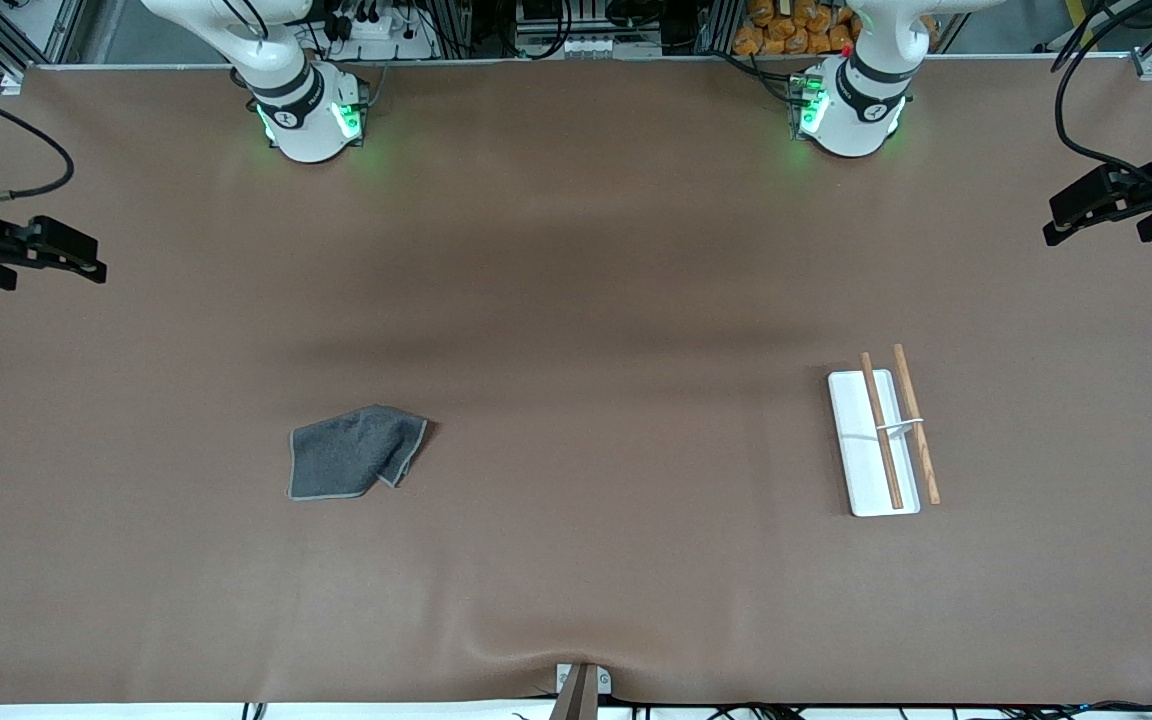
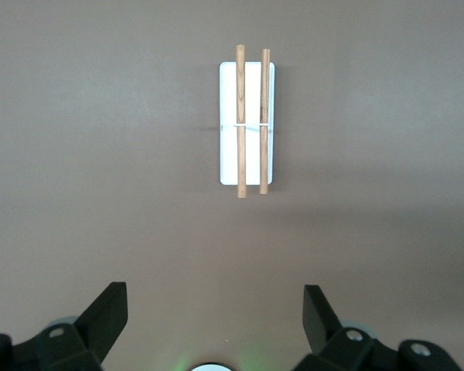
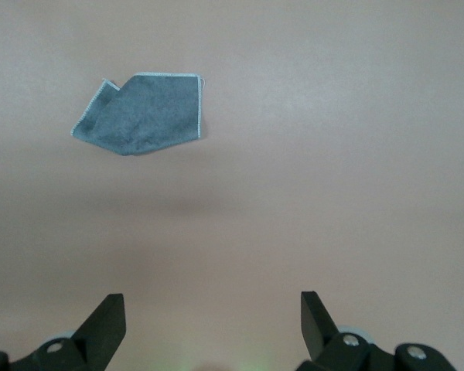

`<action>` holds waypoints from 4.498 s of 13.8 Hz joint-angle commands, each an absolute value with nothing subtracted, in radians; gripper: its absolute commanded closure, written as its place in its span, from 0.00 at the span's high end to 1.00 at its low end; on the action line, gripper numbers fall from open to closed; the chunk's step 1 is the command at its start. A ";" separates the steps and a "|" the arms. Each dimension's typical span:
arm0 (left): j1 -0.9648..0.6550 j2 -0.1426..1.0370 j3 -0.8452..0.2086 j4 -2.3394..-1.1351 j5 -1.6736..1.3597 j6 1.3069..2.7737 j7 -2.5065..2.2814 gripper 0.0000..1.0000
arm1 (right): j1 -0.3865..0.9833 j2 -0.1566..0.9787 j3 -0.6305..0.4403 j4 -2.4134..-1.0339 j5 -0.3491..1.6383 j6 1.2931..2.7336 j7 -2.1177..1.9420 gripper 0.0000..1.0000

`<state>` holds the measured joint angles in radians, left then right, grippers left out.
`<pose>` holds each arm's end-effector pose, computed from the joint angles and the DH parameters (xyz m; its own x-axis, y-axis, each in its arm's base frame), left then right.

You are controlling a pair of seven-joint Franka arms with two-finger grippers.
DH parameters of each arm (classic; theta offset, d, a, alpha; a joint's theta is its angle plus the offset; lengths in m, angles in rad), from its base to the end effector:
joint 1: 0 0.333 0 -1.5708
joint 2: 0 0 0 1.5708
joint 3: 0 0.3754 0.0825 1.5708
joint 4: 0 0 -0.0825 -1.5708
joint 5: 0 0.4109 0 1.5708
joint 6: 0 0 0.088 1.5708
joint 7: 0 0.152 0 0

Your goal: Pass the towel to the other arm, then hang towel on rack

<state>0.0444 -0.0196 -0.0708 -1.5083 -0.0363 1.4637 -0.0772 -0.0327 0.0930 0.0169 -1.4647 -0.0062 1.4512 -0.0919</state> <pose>0.5617 -0.0211 0.6718 0.9985 0.0469 -0.0276 0.0478 -0.9983 0.0327 0.5980 -0.0110 0.6265 0.9915 0.0755 -0.1063 0.0754 -0.9971 -0.0052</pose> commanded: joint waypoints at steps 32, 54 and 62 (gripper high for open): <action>0.021 0.032 -0.155 -1.460 -0.078 1.536 -0.069 1.00 | 0.293 0.491 0.021 -1.595 0.124 1.983 0.512 1.00; 0.000 0.080 -0.175 -1.468 -0.063 1.591 -0.086 1.00 | 0.371 0.660 0.020 -1.681 -0.106 2.195 0.572 0.35; -0.026 0.084 -0.201 -1.468 -0.067 1.594 -0.115 1.00 | 0.365 0.658 0.020 -1.678 -0.106 2.195 0.563 0.00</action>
